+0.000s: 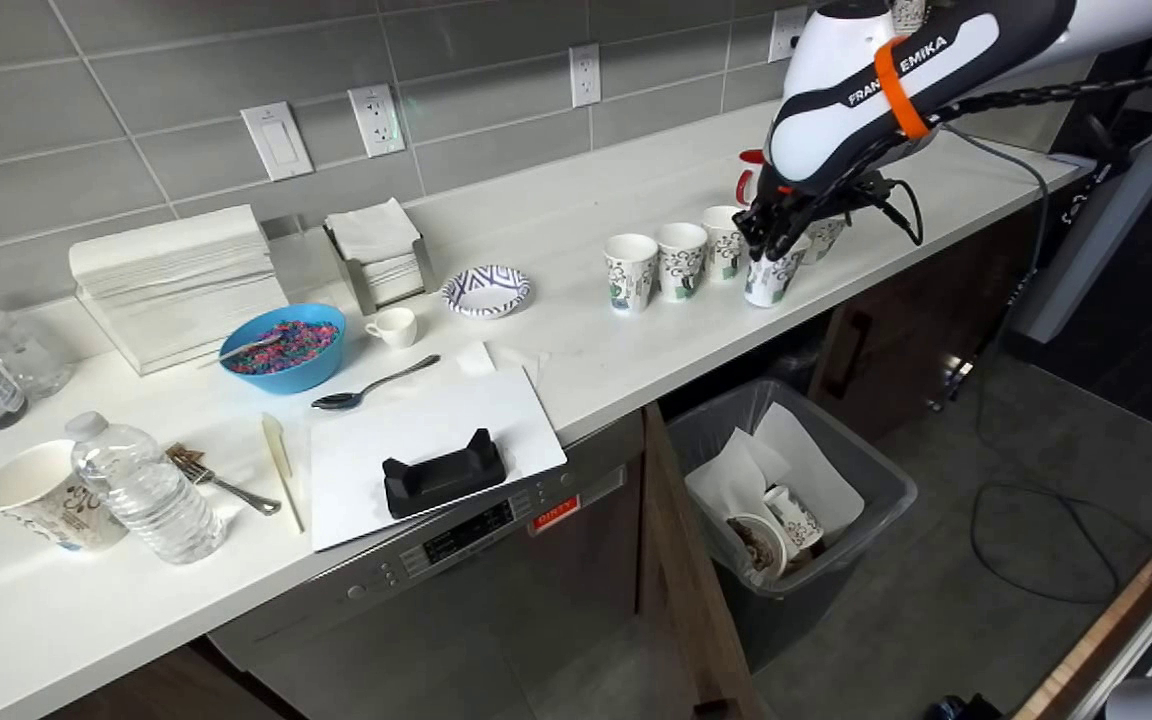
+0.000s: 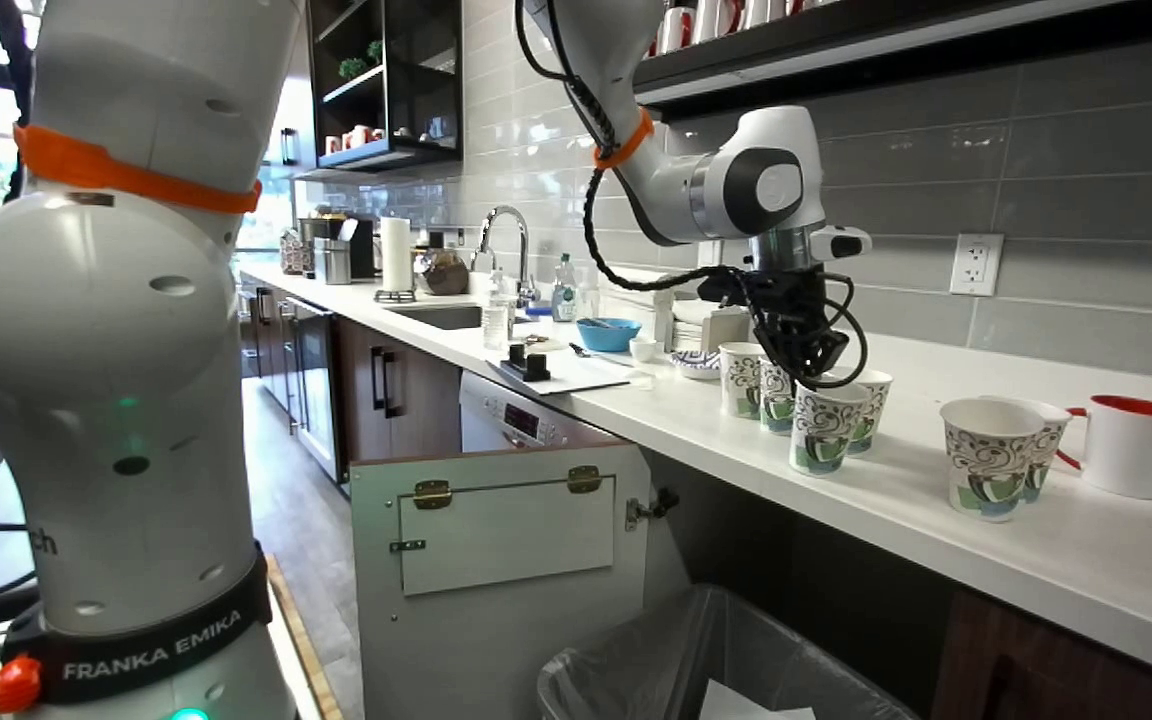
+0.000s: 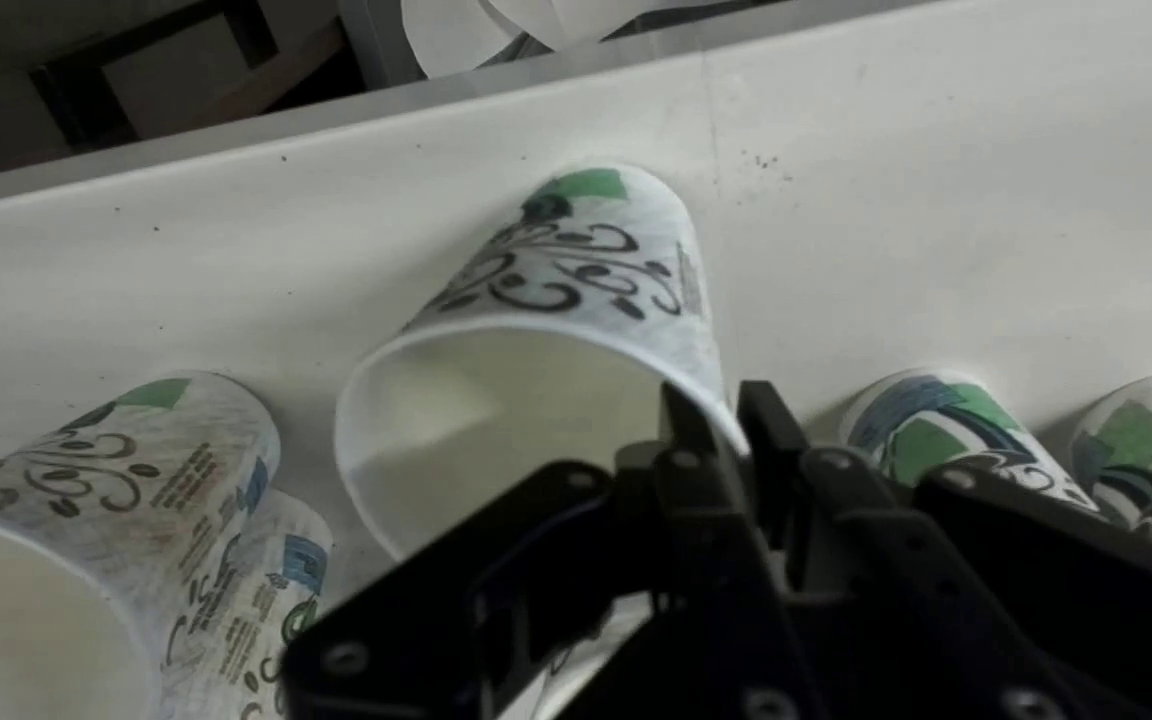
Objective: Stack the paper cups on top of each other
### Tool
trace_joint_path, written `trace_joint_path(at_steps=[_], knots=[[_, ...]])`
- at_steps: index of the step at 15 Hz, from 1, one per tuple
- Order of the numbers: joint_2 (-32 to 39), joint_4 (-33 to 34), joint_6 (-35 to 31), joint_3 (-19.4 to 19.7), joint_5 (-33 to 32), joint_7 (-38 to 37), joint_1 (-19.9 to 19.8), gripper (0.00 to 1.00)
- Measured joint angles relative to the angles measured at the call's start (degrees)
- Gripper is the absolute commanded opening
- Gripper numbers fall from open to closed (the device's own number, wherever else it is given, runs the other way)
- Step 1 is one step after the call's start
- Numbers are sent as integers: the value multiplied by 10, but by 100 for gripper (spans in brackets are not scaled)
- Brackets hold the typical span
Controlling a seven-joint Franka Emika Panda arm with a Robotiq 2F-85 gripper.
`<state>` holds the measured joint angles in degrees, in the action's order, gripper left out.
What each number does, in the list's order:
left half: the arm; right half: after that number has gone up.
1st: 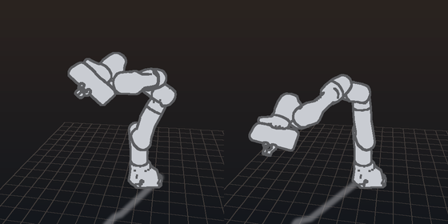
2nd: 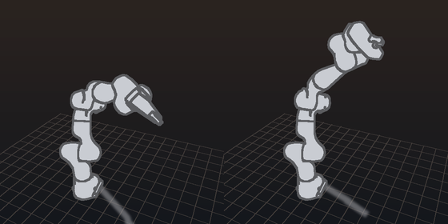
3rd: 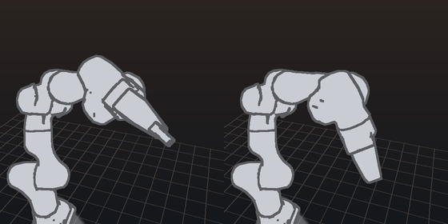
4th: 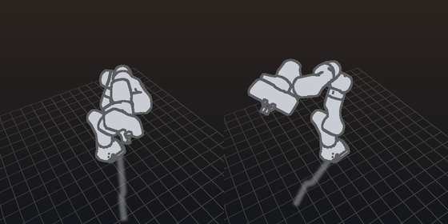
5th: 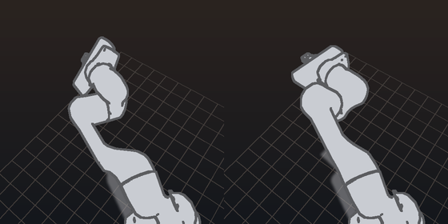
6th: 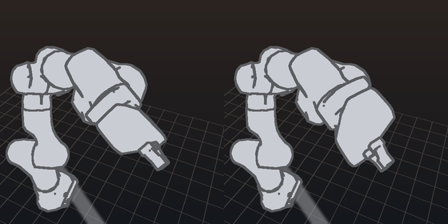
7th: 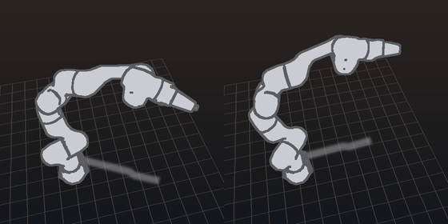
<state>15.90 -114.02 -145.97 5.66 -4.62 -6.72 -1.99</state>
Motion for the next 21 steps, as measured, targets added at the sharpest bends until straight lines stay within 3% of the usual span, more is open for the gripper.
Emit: trace_joint_path(at_steps=[7, 11, 16, 21], knots=[[-24, -6, 3, 6, -27, -24, 6, 1], [-70, -7, 76, -1, -71, -37, 29, 1], [-129, 4, 181, -42, -108, -33, 51, 1], [-122, 50, 207, -76, -122, 12, 60, 1]])
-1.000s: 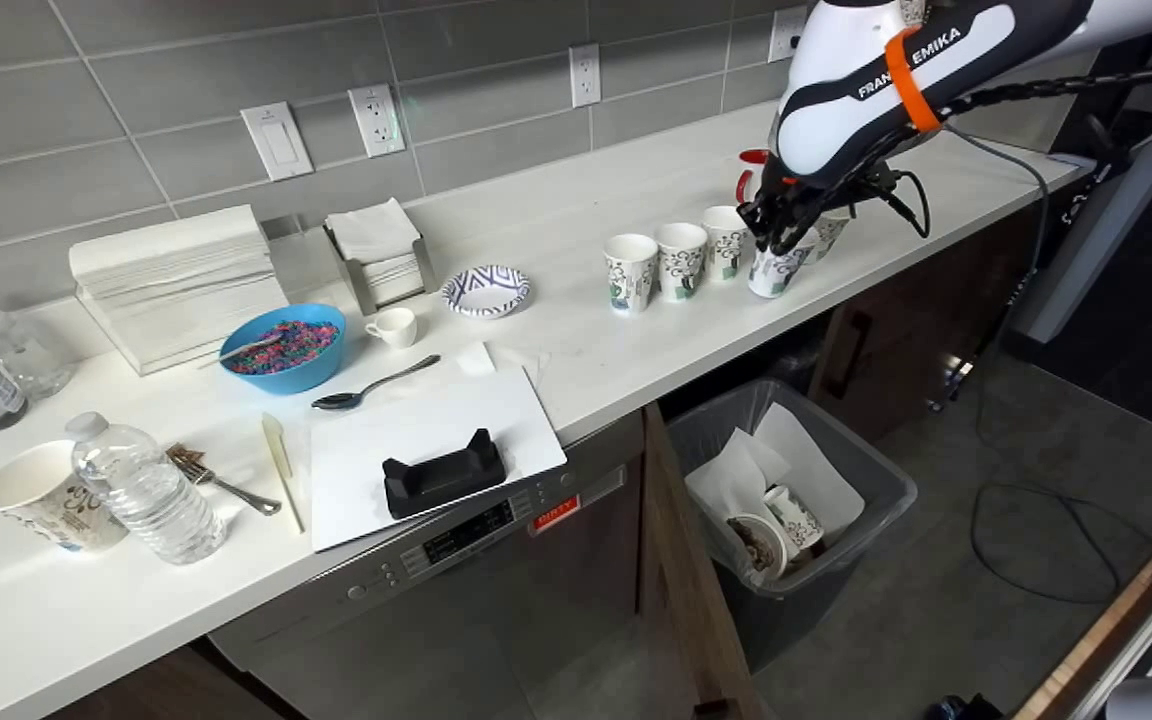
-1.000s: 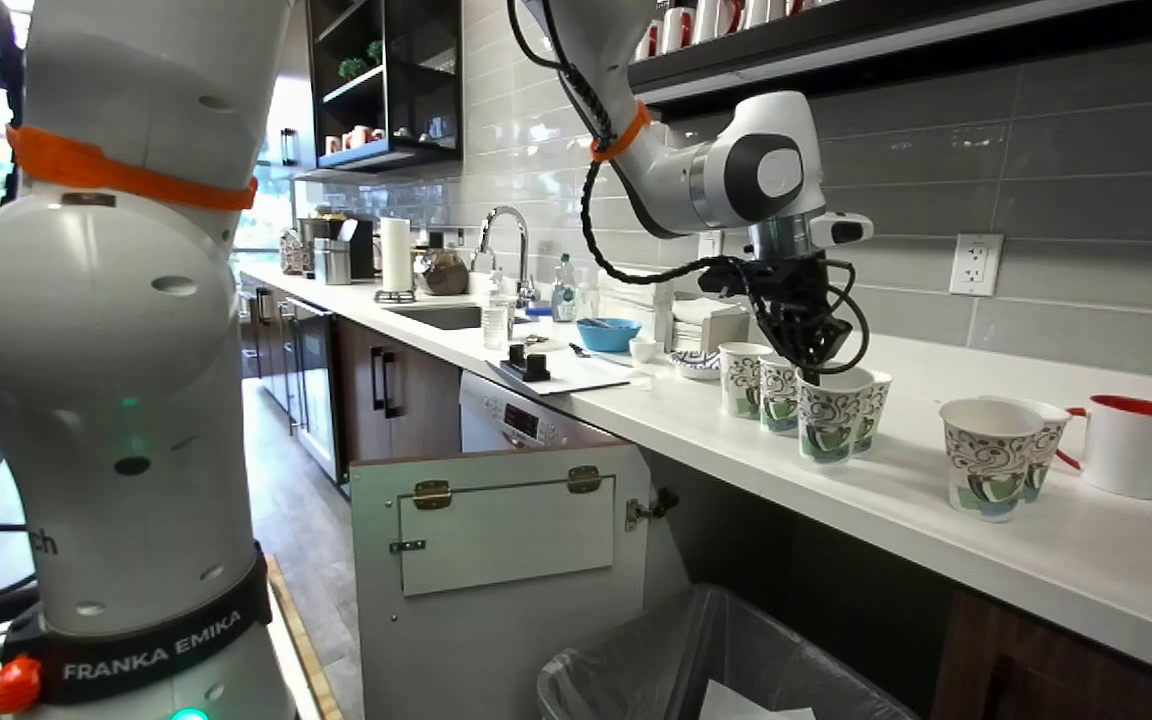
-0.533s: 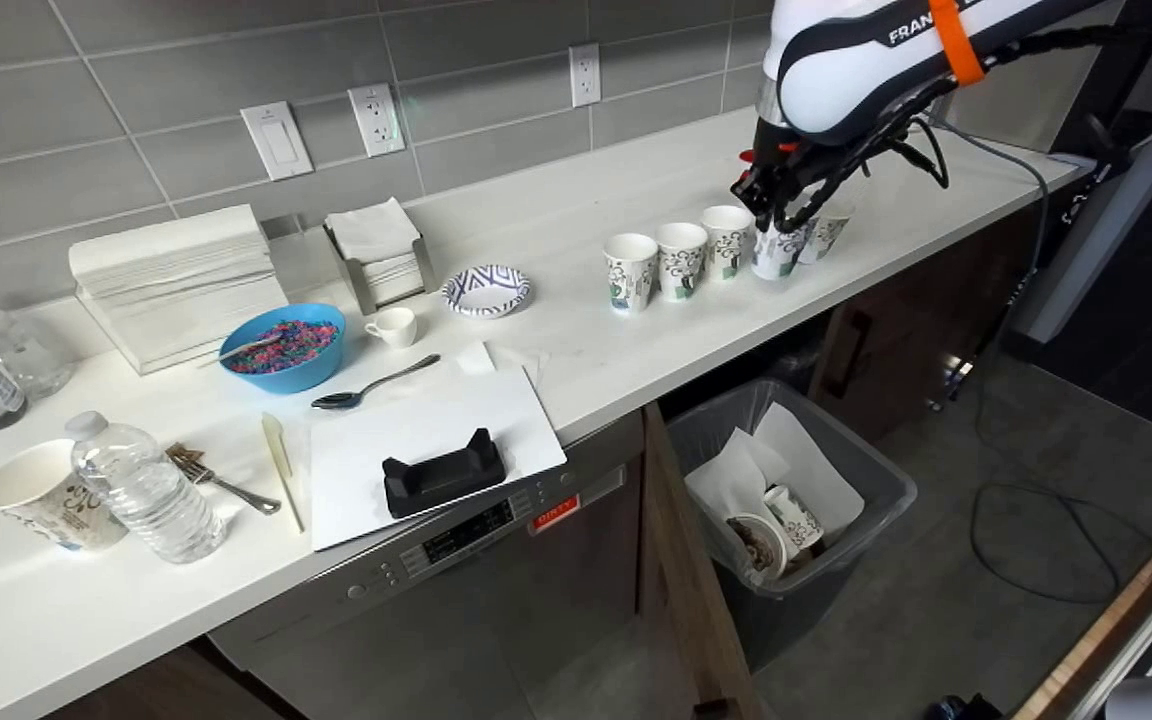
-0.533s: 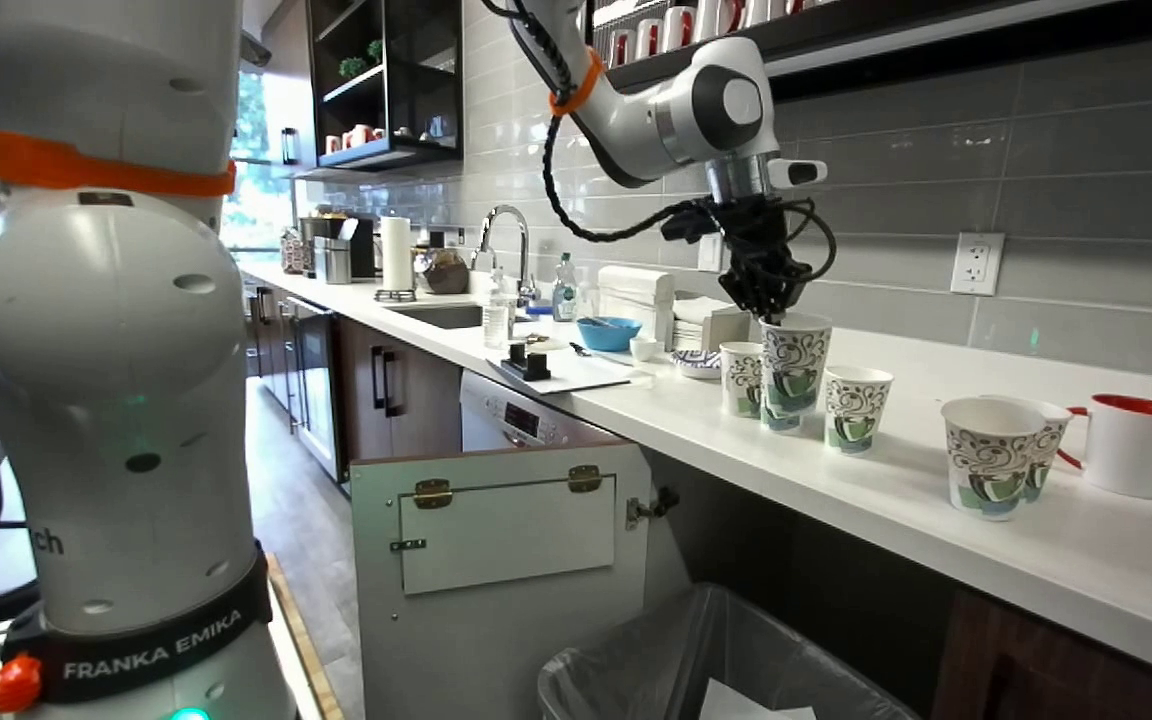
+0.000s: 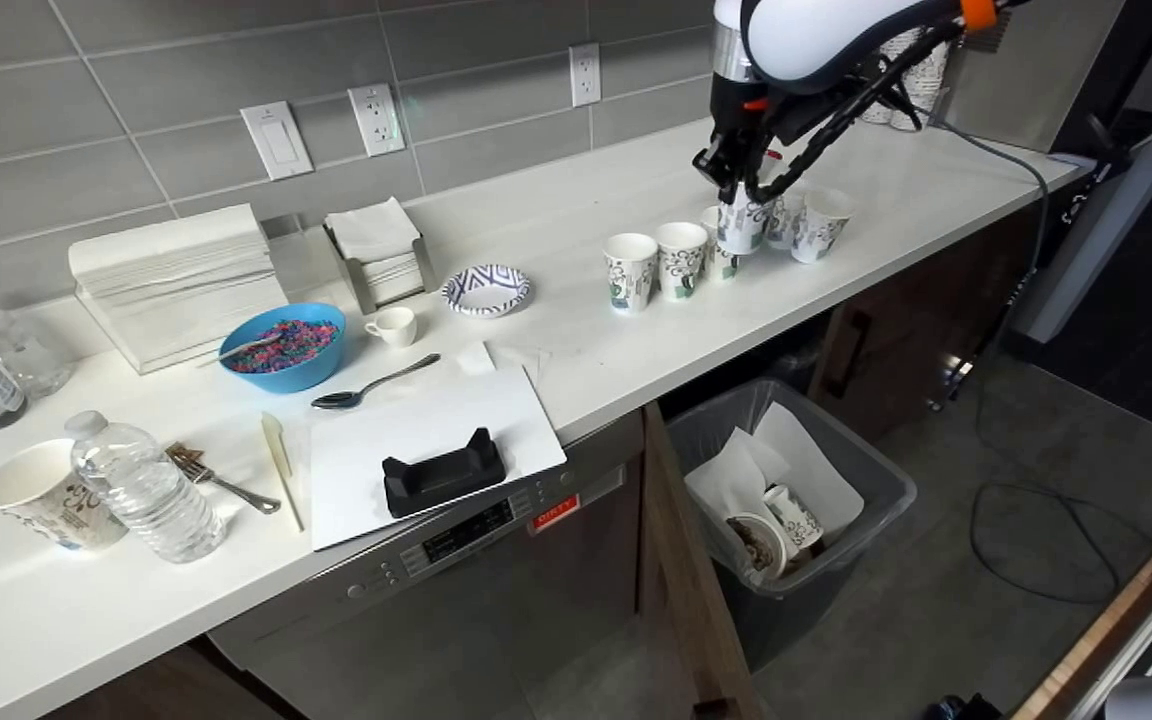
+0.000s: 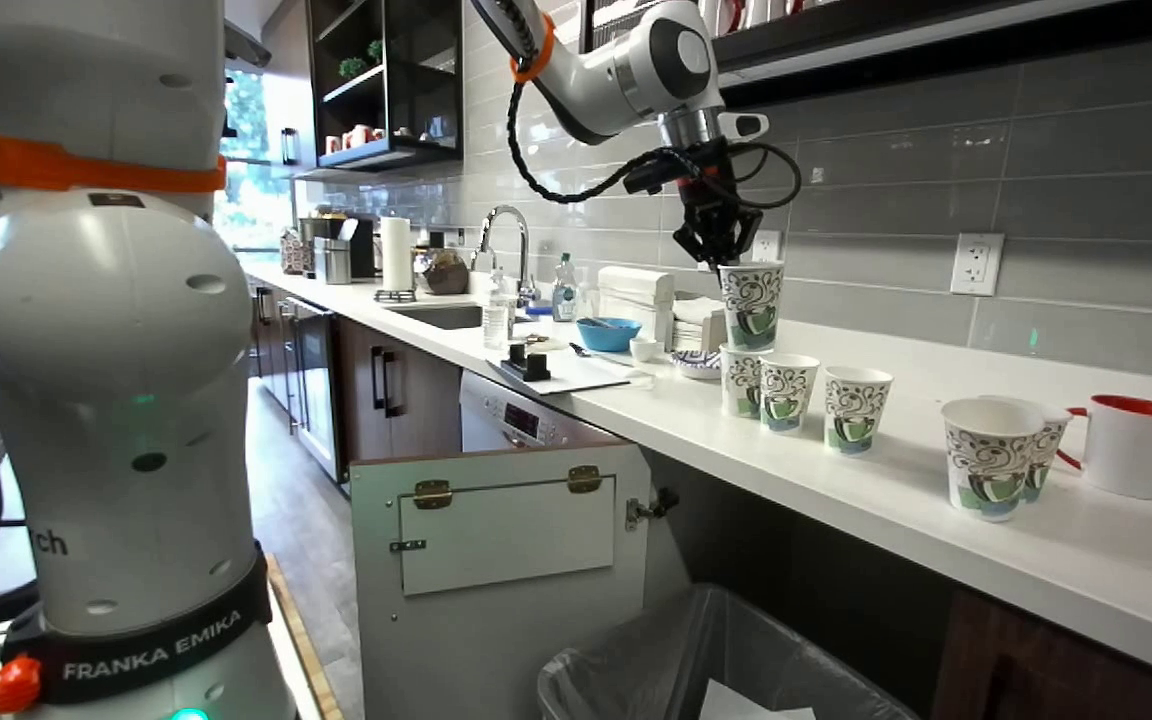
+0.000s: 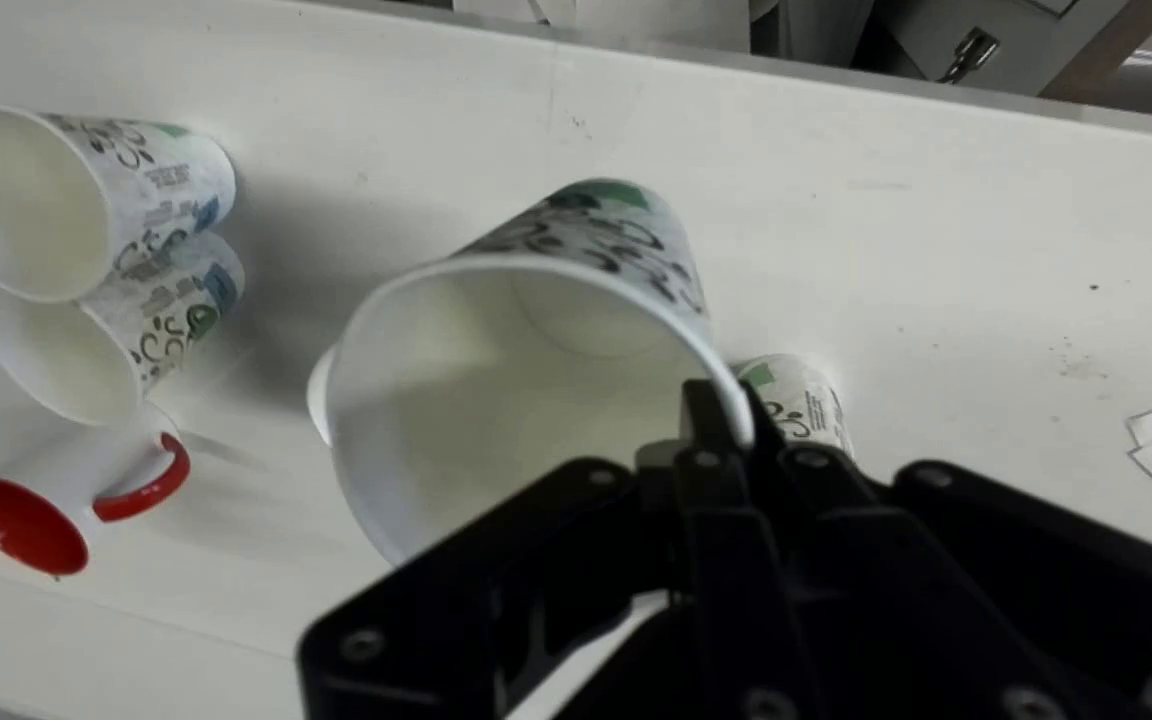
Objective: Stack the paper cups on top of each other
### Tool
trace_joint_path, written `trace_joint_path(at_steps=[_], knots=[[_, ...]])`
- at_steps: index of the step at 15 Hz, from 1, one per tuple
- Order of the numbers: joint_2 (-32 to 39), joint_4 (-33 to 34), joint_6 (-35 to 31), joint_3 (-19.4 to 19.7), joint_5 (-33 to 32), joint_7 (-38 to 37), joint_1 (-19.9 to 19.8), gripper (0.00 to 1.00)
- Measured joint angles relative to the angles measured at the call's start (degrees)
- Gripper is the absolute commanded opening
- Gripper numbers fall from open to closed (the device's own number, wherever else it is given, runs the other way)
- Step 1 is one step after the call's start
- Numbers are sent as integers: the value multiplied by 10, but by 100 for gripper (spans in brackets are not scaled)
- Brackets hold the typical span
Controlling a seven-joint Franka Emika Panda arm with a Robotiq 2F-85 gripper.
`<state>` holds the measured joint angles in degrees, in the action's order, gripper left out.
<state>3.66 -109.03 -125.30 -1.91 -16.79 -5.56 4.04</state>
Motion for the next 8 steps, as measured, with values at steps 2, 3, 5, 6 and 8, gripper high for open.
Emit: trace_joint_path(at_steps=[2, 3, 5, 6, 8], knots=[[17, 28, 0, -4, -2, 25, 0, 1], [28, 43, 0, -5, -2, 38, 0, 1], [52, 74, 0, -6, -2, 61, 0, 1], [65, 91, 0, -7, -2, 73, 1, 1], [94, 125, 2, -9, -1, 98, 1, 1]])
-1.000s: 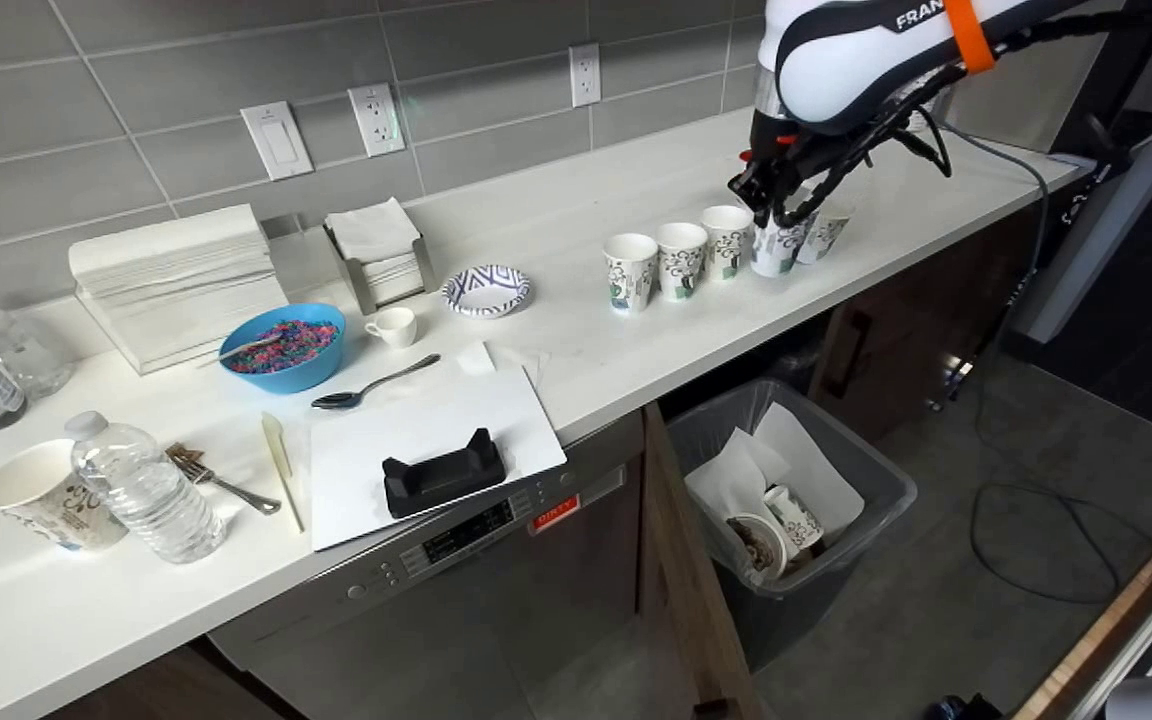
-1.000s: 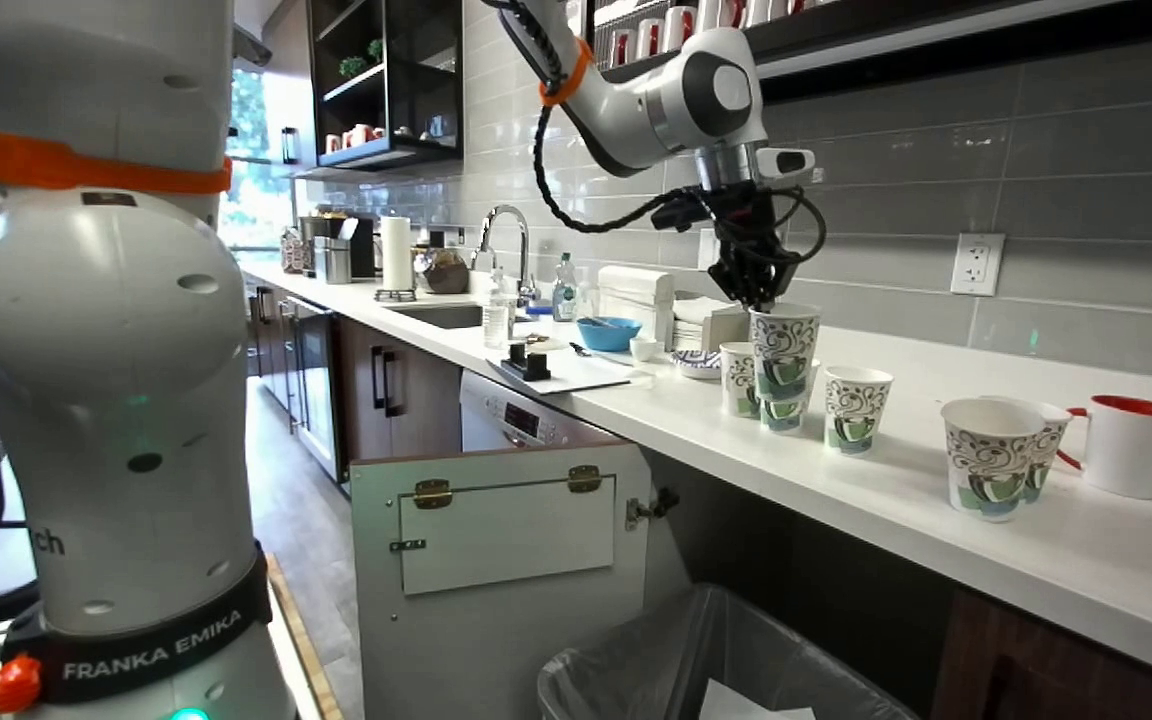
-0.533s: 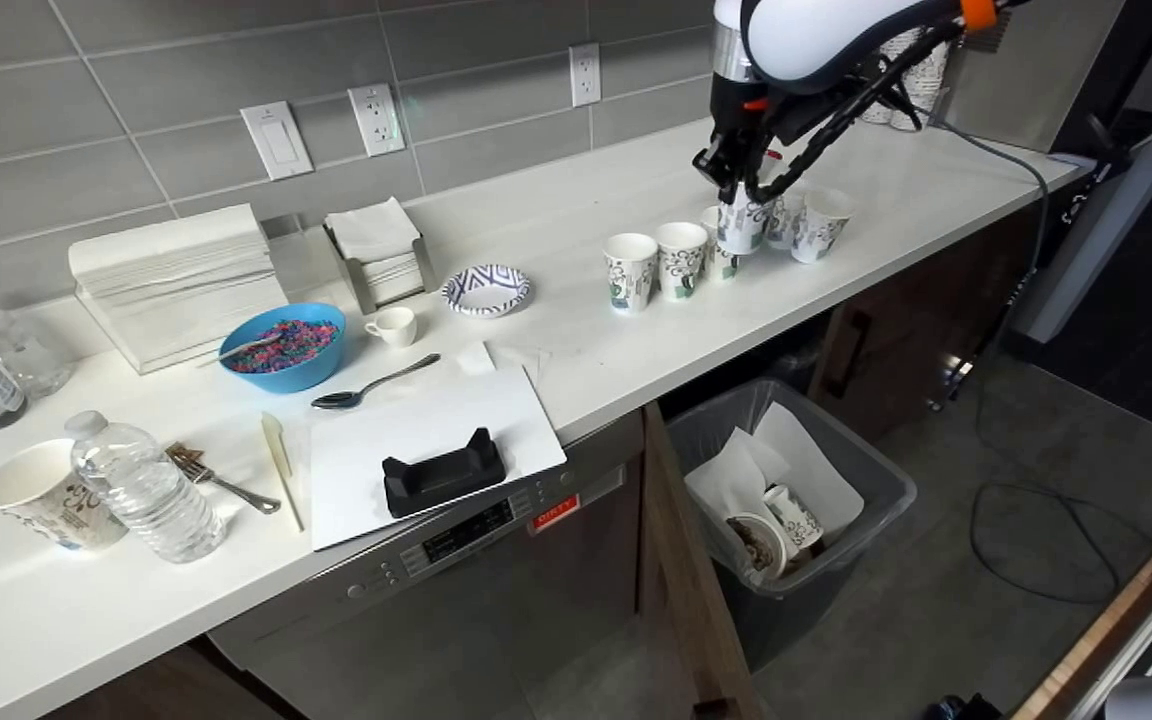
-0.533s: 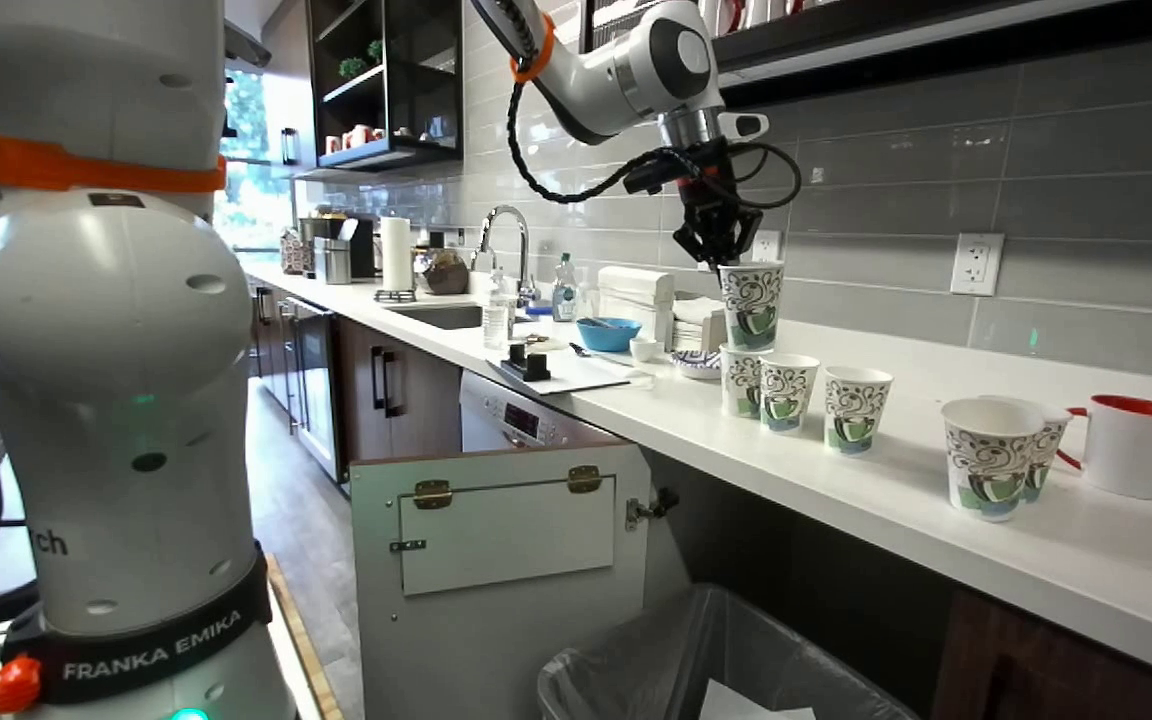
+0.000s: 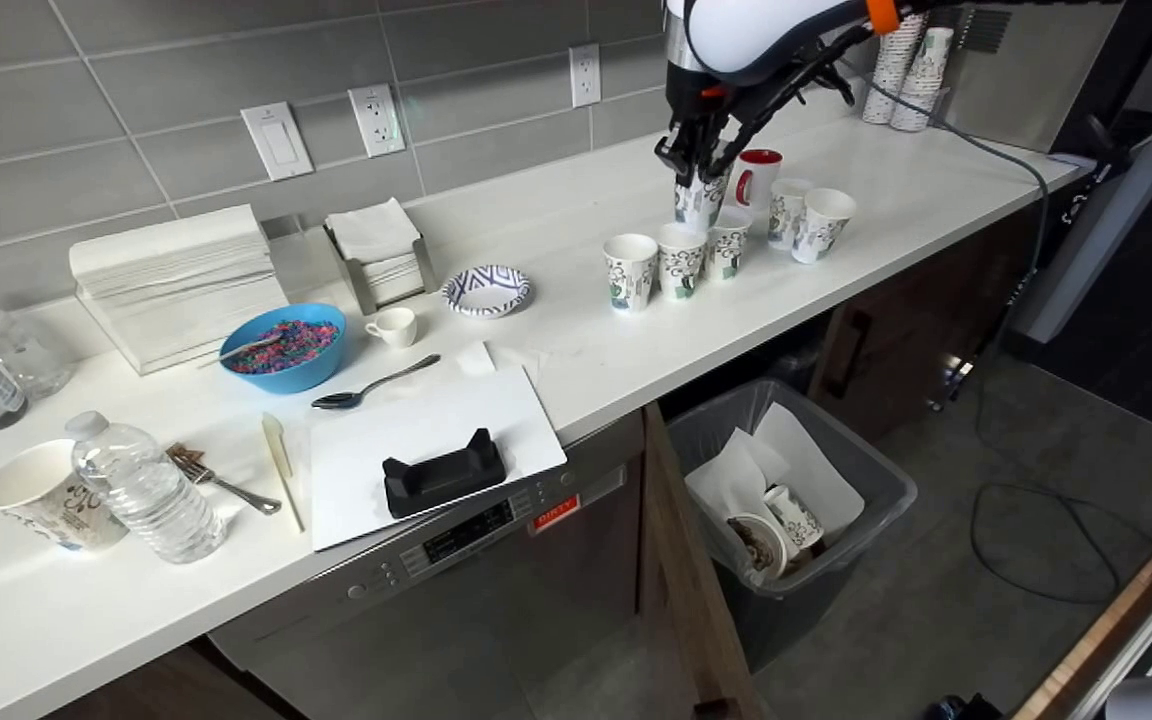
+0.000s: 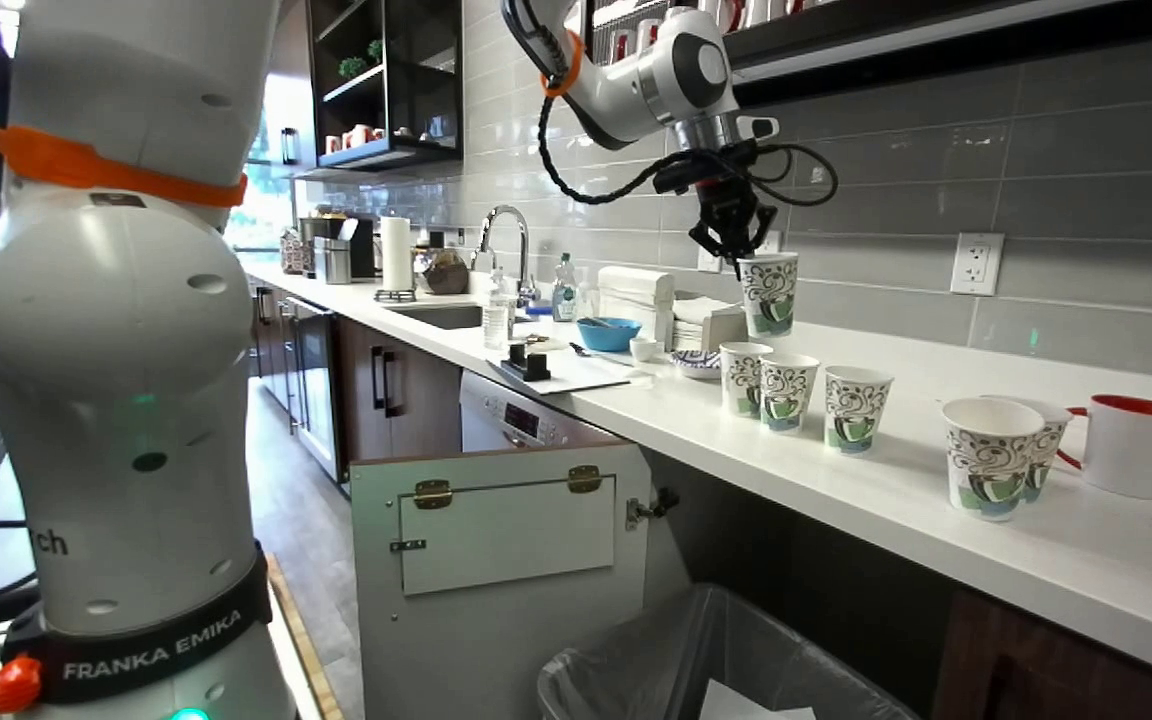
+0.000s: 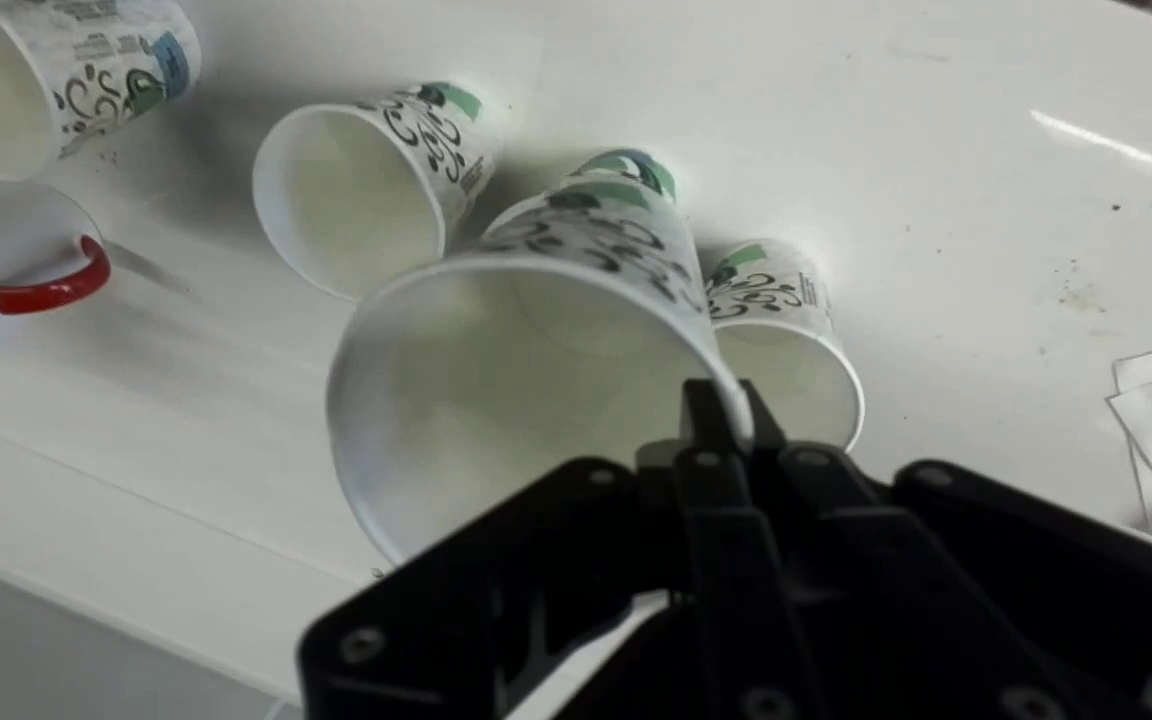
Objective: Stack the paper cups on top of each other
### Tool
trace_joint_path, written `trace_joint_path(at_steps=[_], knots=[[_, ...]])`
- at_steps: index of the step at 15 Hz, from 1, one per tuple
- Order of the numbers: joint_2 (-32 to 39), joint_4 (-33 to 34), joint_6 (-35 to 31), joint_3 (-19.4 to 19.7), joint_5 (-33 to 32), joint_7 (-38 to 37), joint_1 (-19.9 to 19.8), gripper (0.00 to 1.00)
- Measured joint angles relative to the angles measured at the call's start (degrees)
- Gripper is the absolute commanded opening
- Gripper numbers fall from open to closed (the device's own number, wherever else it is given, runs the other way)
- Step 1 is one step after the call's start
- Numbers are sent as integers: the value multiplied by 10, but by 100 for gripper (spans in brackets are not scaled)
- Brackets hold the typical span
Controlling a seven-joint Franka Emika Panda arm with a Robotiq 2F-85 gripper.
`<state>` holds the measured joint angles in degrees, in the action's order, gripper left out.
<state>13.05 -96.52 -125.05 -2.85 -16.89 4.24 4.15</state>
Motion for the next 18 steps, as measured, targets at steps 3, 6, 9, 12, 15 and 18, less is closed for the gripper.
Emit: trace_joint_path(at_steps=[3, 6, 9, 12, 15, 18], knots=[[43, 54, 21, -5, 4, 36, 3, 1], [79, 102, 48, -11, 5, 64, 7, 1], [107, 141, 70, -16, 6, 88, 11, 1], [129, 173, 87, -19, 7, 106, 13, 1], [146, 196, 95, -19, 11, 118, 13, 1], [160, 214, 102, -19, 14, 127, 13, 1]])
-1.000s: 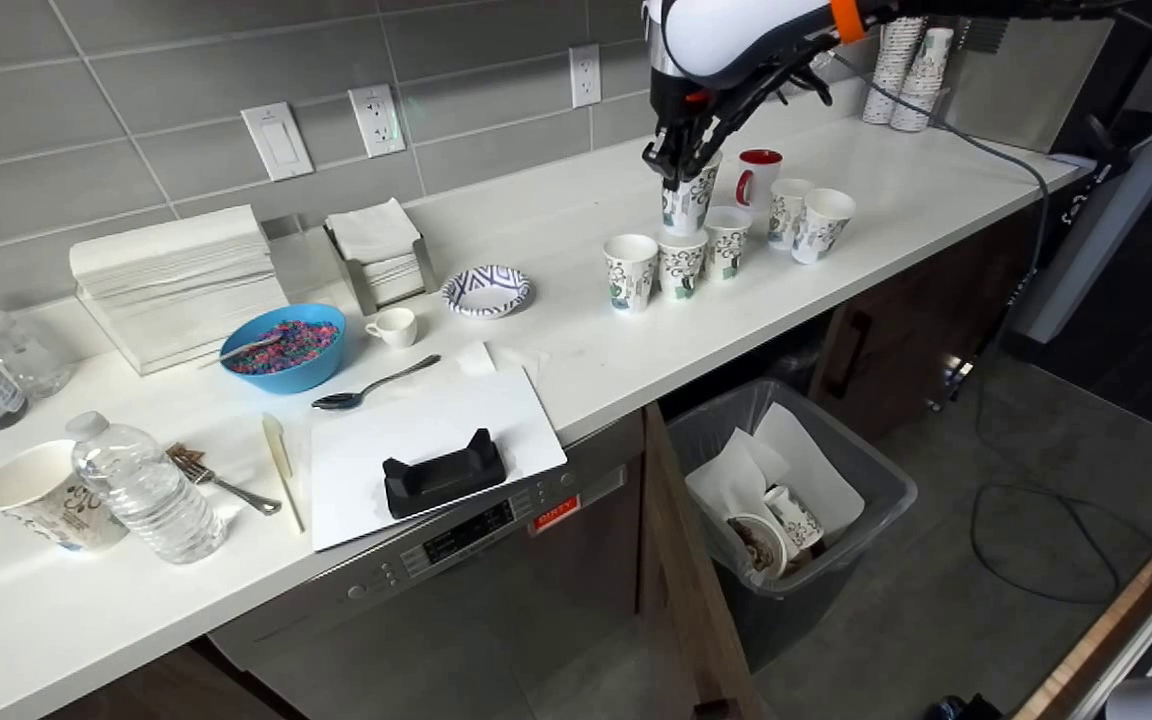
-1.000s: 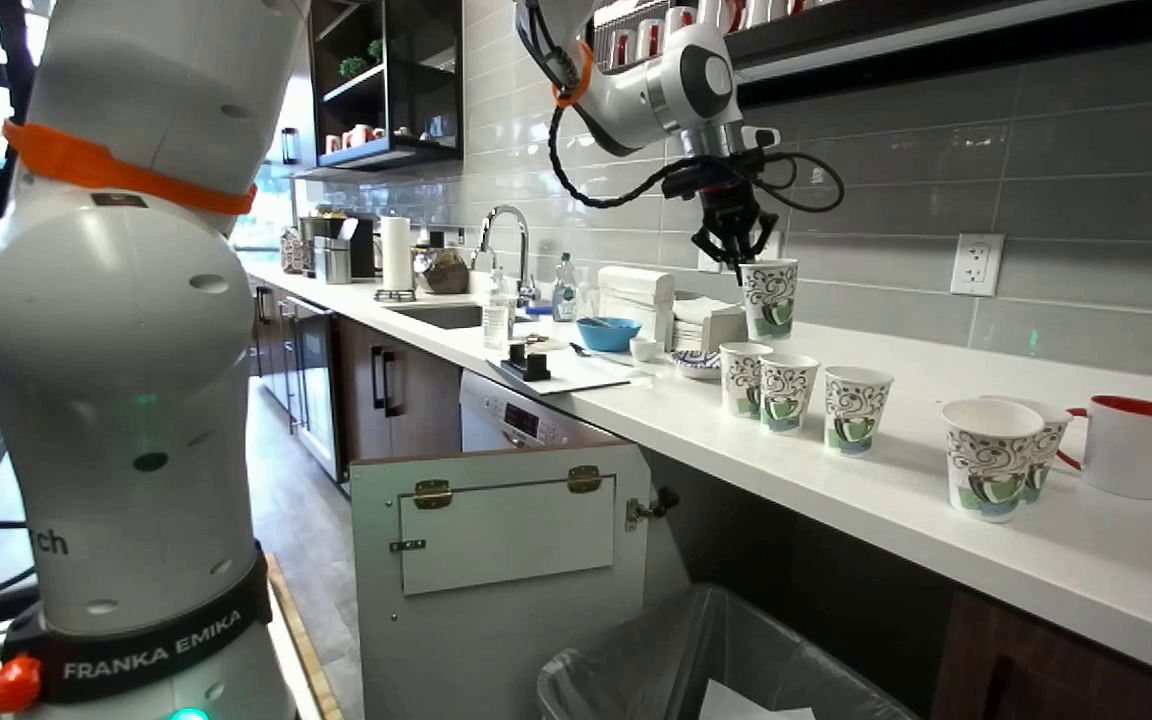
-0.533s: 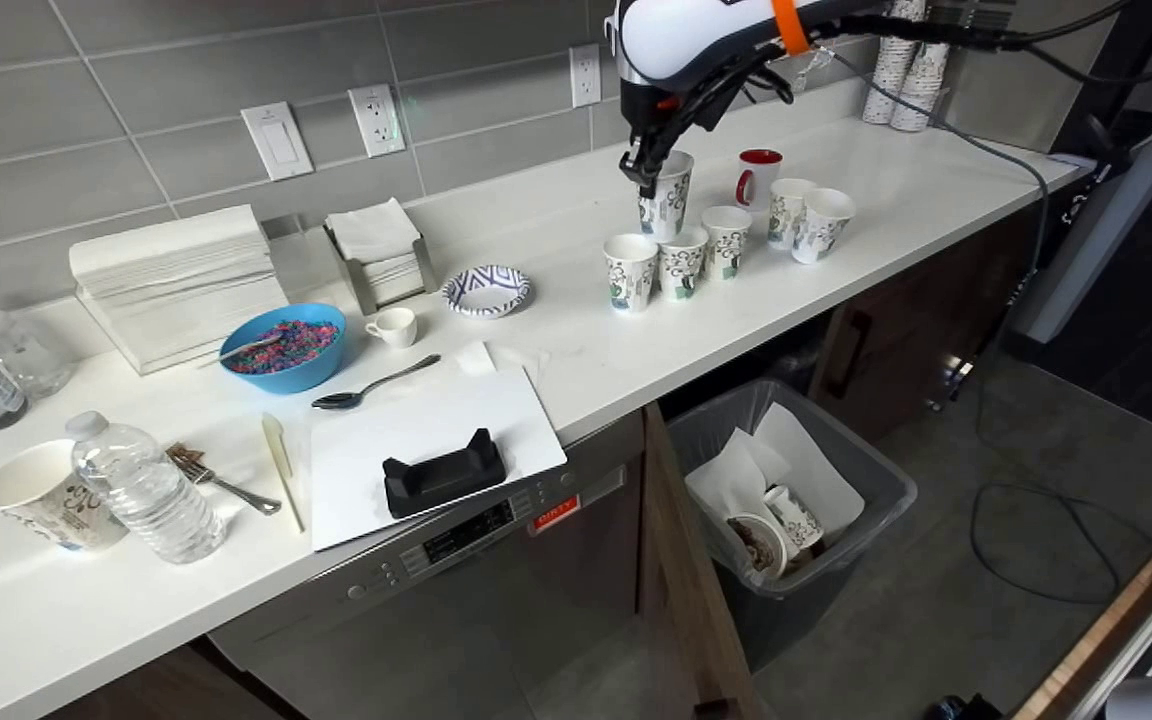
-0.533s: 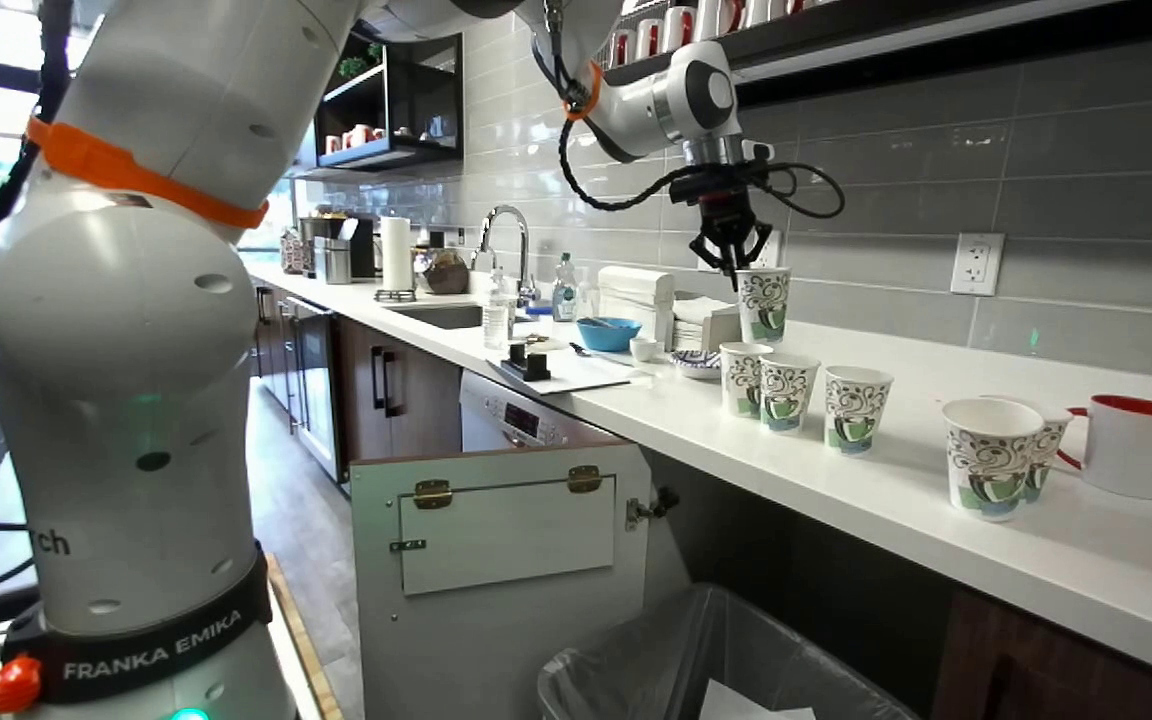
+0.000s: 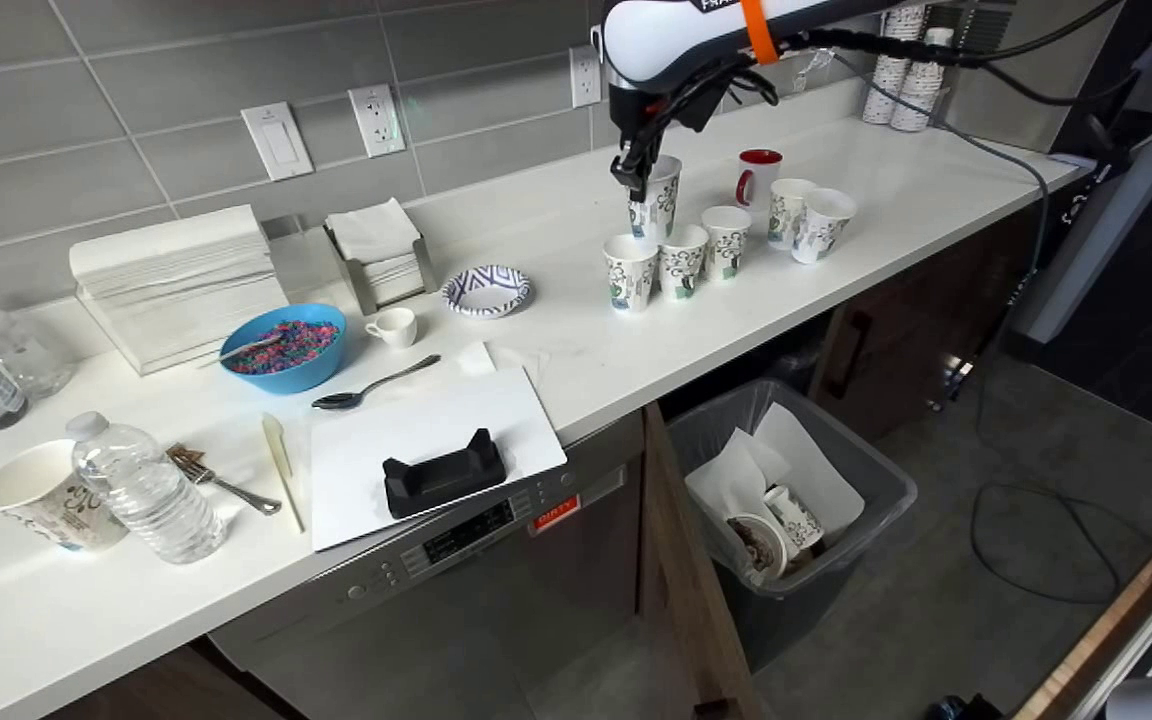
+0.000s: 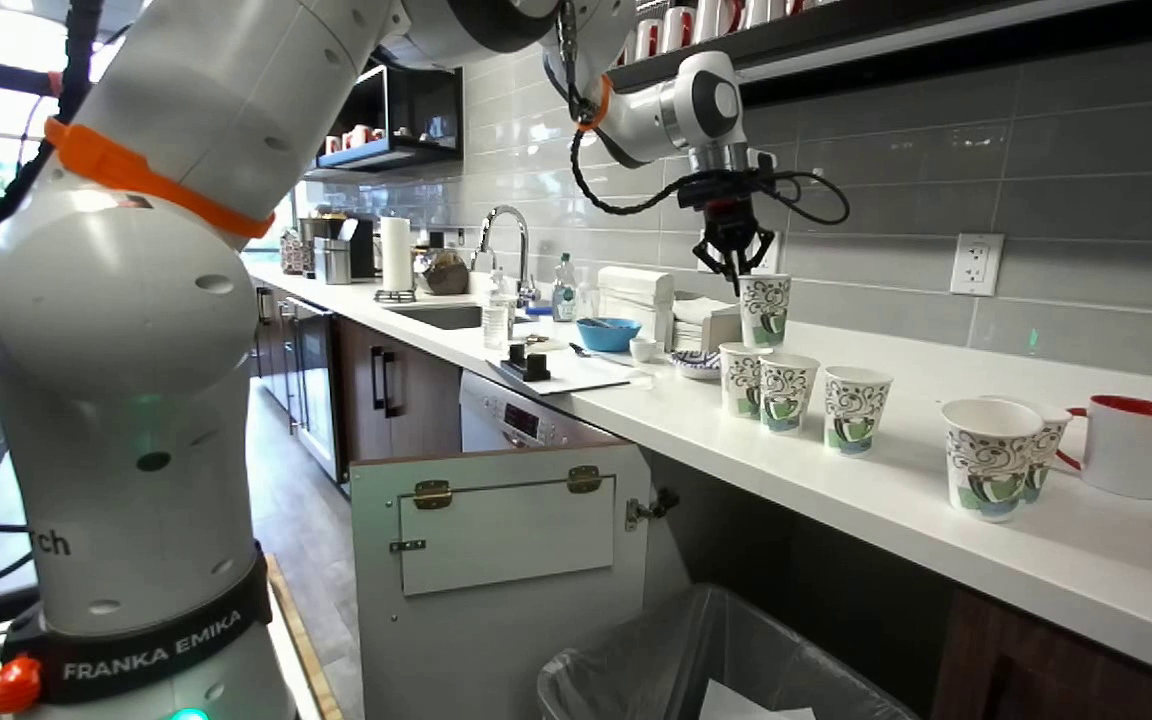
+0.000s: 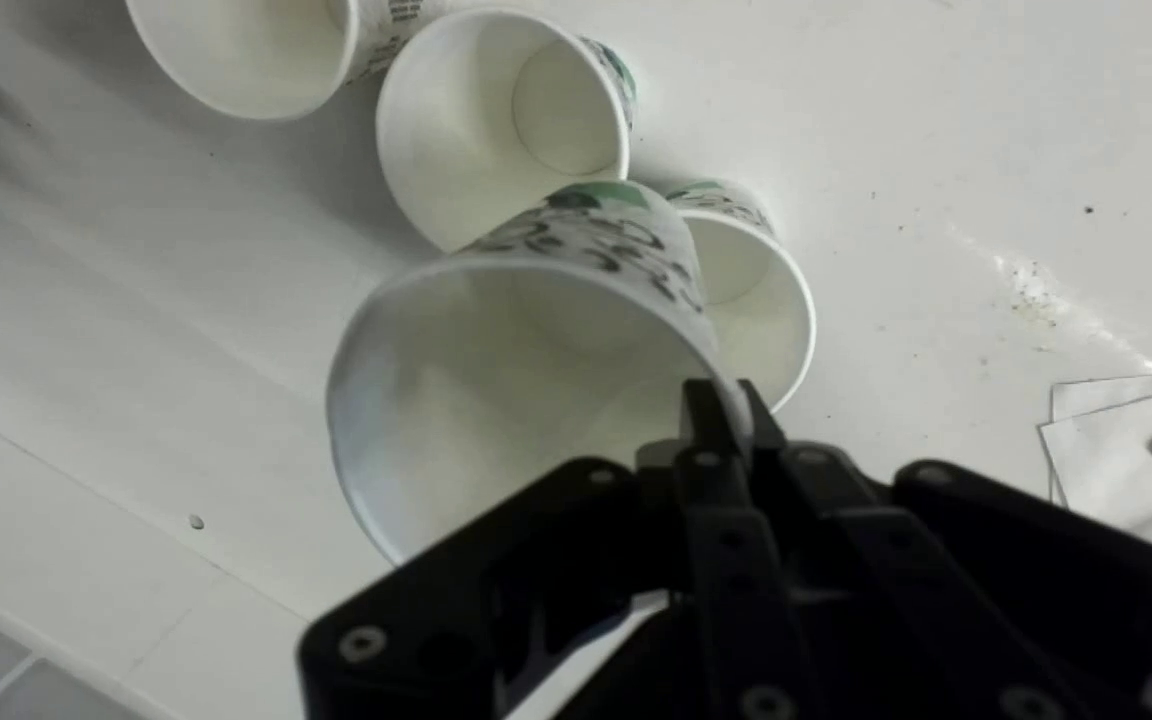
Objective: Stack the paper cups on top of each other
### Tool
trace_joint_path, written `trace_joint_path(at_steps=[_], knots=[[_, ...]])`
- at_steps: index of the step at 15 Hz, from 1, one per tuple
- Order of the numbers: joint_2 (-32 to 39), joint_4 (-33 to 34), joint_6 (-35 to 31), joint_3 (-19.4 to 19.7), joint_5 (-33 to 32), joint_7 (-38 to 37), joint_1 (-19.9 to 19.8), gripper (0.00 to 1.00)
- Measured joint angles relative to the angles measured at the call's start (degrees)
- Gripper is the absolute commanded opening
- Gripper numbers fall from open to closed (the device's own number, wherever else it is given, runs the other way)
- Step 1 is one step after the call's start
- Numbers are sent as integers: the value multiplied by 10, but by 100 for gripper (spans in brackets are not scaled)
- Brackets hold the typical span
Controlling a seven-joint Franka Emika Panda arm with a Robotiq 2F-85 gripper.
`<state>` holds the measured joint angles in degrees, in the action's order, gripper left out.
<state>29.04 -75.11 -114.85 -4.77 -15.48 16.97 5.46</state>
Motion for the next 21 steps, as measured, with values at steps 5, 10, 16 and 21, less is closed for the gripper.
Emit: trace_joint_path(at_steps=[5, 10, 16, 21], knots=[[13, 20, 7, 1, 4, 3, -1, 1], [17, 27, 14, 2, 7, 3, -3, 1], [21, 31, 26, 2, 15, 3, -4, 1], [23, 32, 26, 4, 16, 3, -4, 1]])
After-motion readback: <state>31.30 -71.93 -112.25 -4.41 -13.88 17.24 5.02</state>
